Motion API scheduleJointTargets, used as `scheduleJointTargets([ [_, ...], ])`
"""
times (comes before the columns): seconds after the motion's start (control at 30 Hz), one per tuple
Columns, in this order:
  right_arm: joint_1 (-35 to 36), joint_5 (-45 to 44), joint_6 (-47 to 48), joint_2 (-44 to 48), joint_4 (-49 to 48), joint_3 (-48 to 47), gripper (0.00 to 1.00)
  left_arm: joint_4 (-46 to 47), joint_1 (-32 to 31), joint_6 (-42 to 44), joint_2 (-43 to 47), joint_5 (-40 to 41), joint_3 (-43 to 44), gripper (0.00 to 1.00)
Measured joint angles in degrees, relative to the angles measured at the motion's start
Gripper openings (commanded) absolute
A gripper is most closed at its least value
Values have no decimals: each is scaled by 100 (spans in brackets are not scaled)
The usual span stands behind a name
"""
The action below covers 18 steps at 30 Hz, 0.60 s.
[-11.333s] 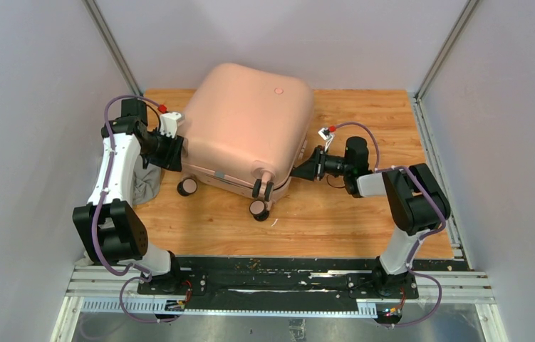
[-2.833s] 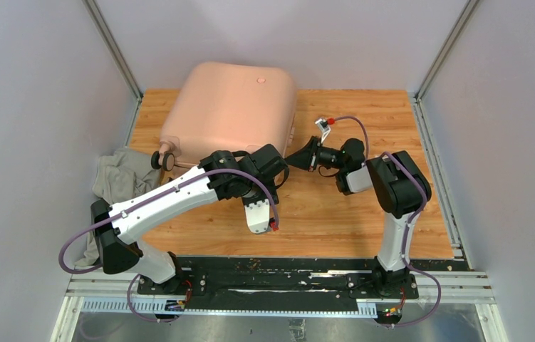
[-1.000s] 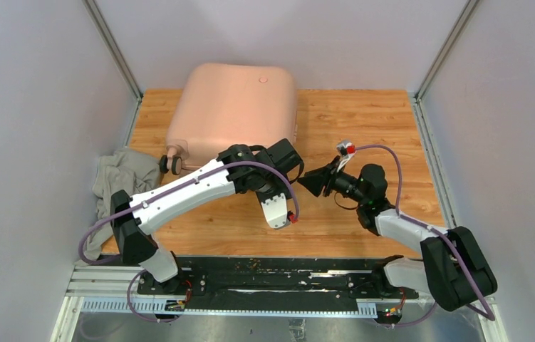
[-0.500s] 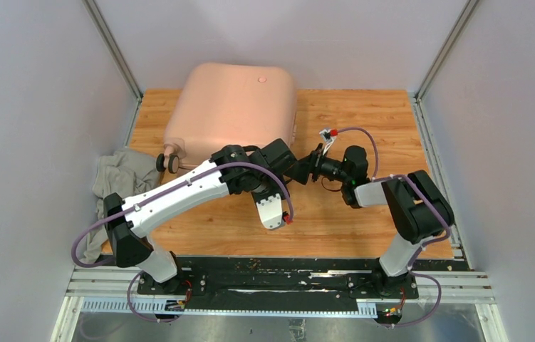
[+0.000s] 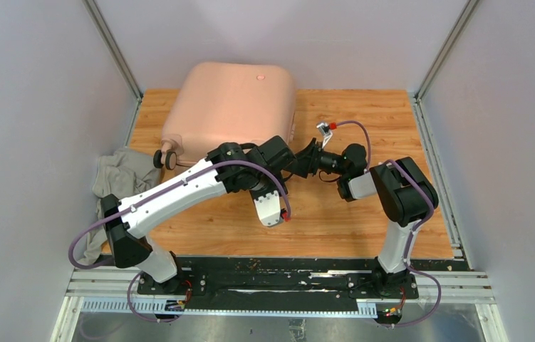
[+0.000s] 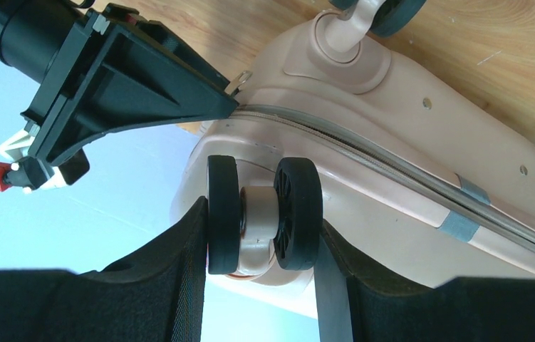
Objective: Pack the luggage
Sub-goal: Zip the luggage at the corner of the board.
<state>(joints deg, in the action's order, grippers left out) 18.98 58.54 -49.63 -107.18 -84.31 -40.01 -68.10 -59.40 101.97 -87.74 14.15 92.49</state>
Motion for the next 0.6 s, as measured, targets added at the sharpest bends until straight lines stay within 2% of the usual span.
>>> scheduleJointTargets([
  [0.47, 0, 55, -247, 4, -125, -68, 27, -55, 2, -44, -96, 205, 269, 0],
  [0.6, 0, -2, -238, -11, -55, -122, 13, -59, 4, -42, -90, 229, 269, 0],
])
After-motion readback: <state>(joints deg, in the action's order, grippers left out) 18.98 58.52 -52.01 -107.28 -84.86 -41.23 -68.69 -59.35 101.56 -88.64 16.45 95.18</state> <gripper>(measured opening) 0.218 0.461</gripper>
